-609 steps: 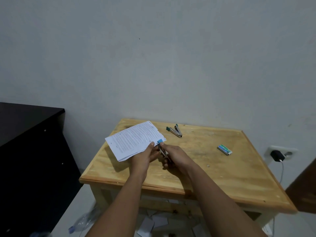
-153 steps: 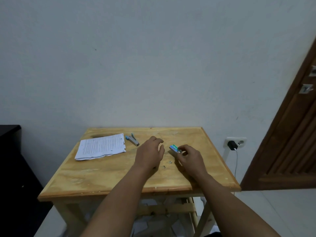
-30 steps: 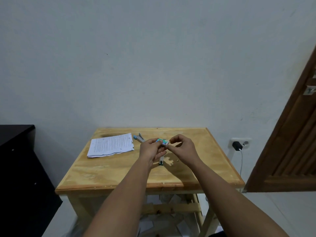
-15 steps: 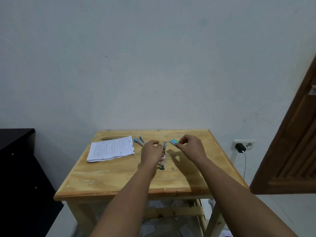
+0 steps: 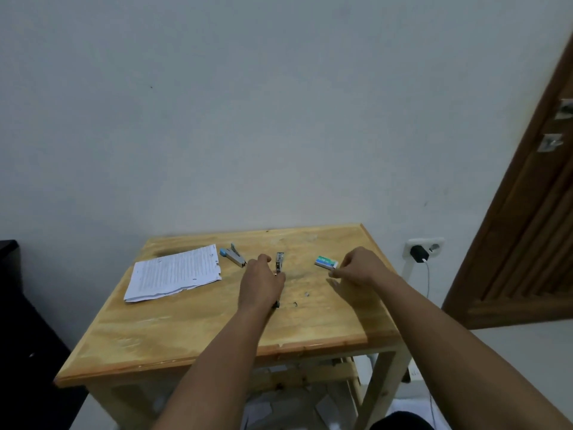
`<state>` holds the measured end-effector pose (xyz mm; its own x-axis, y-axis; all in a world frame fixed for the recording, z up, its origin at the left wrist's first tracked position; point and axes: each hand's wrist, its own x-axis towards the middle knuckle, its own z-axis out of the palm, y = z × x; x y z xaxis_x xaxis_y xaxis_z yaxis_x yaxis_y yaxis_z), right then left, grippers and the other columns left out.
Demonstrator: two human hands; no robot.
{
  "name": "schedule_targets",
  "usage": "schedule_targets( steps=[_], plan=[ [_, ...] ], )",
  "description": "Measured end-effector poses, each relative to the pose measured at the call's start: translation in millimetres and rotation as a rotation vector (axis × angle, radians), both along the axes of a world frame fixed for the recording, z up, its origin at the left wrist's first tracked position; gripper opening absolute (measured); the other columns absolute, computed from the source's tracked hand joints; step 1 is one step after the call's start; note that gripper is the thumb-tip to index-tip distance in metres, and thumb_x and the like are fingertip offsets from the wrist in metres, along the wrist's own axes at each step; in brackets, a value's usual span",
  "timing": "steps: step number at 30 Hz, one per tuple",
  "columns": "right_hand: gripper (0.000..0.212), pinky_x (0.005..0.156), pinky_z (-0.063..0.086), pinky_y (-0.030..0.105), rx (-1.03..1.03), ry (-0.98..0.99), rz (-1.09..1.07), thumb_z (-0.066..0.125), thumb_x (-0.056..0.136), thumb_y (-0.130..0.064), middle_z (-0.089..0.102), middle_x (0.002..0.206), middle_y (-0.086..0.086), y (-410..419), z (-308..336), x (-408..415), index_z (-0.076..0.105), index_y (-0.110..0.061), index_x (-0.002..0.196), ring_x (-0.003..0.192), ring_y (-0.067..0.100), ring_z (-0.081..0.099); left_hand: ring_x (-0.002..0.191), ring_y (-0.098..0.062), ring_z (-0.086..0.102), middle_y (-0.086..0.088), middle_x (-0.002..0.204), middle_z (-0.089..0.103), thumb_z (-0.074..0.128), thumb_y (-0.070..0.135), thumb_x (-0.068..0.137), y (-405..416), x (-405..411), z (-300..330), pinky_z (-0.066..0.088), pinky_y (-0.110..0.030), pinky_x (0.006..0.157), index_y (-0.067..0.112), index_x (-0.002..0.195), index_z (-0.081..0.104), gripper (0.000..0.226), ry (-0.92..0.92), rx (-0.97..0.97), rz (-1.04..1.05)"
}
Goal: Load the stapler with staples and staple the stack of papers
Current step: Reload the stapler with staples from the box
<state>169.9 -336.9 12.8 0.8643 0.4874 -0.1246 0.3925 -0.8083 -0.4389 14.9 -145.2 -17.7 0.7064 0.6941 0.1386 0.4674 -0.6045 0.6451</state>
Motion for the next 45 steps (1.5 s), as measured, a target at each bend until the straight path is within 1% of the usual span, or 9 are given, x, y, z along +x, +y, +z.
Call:
schedule_targets(
  steps=[6,10,14,19,21,23,27,32,45],
  plan=[
    [0.023,0.079,0.061,0.035,0.038,-0.006,-0.042,0.080,0.082,-0.023,0.078,0.100,0.008,8.4,-18.0,-9.4,0.082,-0.013,0.102,0.088,0.022,0.070,0.094,-0.028,0.066,-0.007,0.107,0.072,0.064,0.020,0.094,3.5,7.7,-5.2,0.055,-0.038,0.073,0.015,0.120,0.065,0.026,0.077,0.173,-0.035],
    [0.006,0.084,0.060,0.040,0.073,-0.009,0.006,0.073,0.090,-0.019,0.075,0.098,0.006,9.0,-17.4,-11.5,0.075,-0.016,0.094,0.092,0.022,0.068,0.095,-0.028,0.068,-0.006,0.109,0.074,0.062,0.017,0.096,15.0,-3.7,-1.7,0.053,-0.036,0.072,0.018,0.119,0.068,0.024,0.128,0.214,-0.068],
    [0.007,0.075,0.058,0.034,0.244,0.045,0.013,0.075,0.091,-0.012,0.072,0.098,0.005,18.4,-11.2,-18.1,0.071,-0.017,0.088,0.090,0.022,0.071,0.099,-0.025,0.067,-0.002,0.112,0.074,0.064,0.021,0.097,32.5,-27.3,-3.6,0.055,-0.036,0.075,0.023,0.124,0.068,0.027,0.117,0.220,-0.089],
    [0.015,0.065,0.066,0.038,0.443,0.223,0.047,0.083,0.081,0.005,0.075,0.070,0.012,45.4,2.1,-37.8,0.074,0.000,0.071,0.063,0.022,0.074,0.101,-0.024,0.068,-0.001,0.113,0.075,0.066,0.024,0.098,48.4,-58.9,-10.8,0.058,-0.039,0.081,0.027,0.124,0.070,0.027,0.068,0.252,-0.125],
    [0.009,0.061,0.065,0.032,0.443,0.266,0.084,0.084,0.080,0.007,0.076,0.071,0.014,59.1,5.1,-47.1,0.076,0.006,0.076,0.064,0.021,0.074,0.105,-0.024,0.065,-0.001,0.113,0.075,0.066,0.025,0.099,54.2,-68.9,-14.1,0.057,-0.040,0.083,0.028,0.126,0.071,0.028,0.043,0.276,-0.138],
    [0.007,0.065,0.066,0.036,0.436,0.282,0.118,0.084,0.079,0.009,0.077,0.077,0.018,72.4,5.5,-55.7,0.077,0.008,0.082,0.068,0.025,0.075,0.109,-0.026,0.062,0.000,0.114,0.076,0.066,0.023,0.099,57.4,-76.8,-17.2,0.053,-0.041,0.086,0.026,0.127,0.072,0.029,0.008,0.309,-0.162],
    [0.010,0.076,0.067,0.041,0.317,0.189,0.293,0.086,0.081,-0.001,0.080,0.084,0.012,101.0,3.3,-74.6,0.081,-0.008,0.086,0.077,0.027,0.078,0.106,-0.026,0.060,0.006,0.114,0.075,0.066,0.021,0.099,58.3,-88.6,-26.0,0.050,-0.044,0.088,0.027,0.125,0.073,0.028,-0.050,0.362,-0.163],
    [0.009,0.083,0.057,0.033,0.130,-0.111,0.478,0.082,0.087,-0.025,0.079,0.092,-0.009,125.6,-2.5,-92.3,0.084,-0.025,0.096,0.088,0.008,0.068,0.108,-0.019,0.058,0.009,0.116,0.072,0.065,0.020,0.100,55.7,-93.0,-30.8,0.049,-0.041,0.091,0.027,0.126,0.071,0.027,-0.117,0.333,-0.185],
    [0.014,0.088,0.055,0.028,0.247,-0.044,0.517,0.079,0.092,-0.021,0.081,0.100,-0.009,126.4,-19.2,-94.6,0.086,-0.026,0.103,0.094,0.006,0.070,0.109,-0.018,0.055,0.009,0.117,0.071,0.062,0.020,0.101,60.0,-93.1,-34.2,0.046,-0.040,0.092,0.028,0.124,0.070,0.026,-0.101,0.315,-0.202]
  ],
)
